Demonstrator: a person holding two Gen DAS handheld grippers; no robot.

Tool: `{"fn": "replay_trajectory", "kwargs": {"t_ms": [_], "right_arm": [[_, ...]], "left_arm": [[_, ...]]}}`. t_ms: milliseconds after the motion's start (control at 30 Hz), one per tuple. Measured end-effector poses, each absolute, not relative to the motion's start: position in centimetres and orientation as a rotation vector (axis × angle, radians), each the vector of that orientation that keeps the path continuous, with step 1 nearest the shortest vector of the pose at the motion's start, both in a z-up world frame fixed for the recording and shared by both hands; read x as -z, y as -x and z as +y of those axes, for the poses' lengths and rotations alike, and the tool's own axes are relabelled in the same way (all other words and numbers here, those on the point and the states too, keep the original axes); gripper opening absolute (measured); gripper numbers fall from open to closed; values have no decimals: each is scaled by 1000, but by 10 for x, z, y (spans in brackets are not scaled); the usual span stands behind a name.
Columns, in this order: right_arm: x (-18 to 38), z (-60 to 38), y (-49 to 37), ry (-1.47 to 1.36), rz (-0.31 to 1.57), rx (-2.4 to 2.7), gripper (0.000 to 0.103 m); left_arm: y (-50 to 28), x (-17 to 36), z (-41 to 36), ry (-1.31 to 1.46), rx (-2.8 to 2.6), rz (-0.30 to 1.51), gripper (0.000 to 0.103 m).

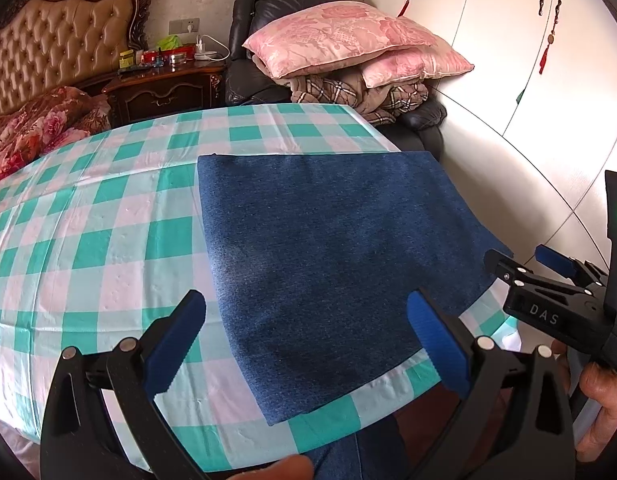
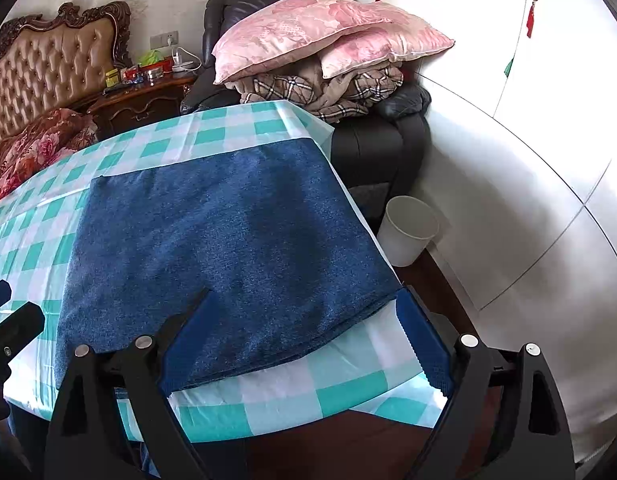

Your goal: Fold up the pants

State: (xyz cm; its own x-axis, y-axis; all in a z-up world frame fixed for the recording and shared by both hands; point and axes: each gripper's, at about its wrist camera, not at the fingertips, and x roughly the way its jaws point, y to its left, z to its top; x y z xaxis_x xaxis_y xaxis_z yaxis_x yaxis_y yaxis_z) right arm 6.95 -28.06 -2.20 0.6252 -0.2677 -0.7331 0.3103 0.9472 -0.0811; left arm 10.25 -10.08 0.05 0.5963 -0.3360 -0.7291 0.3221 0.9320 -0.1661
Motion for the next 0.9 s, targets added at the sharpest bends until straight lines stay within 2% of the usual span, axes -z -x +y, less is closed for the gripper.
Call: {"fn": "replay_trajectory", "kwargs": {"t_ms": [900], "right_arm": [[25,-282,-69,-58,840,328,86]], "left_arm": [[-102,1,-102,17,382,852,101]]}}
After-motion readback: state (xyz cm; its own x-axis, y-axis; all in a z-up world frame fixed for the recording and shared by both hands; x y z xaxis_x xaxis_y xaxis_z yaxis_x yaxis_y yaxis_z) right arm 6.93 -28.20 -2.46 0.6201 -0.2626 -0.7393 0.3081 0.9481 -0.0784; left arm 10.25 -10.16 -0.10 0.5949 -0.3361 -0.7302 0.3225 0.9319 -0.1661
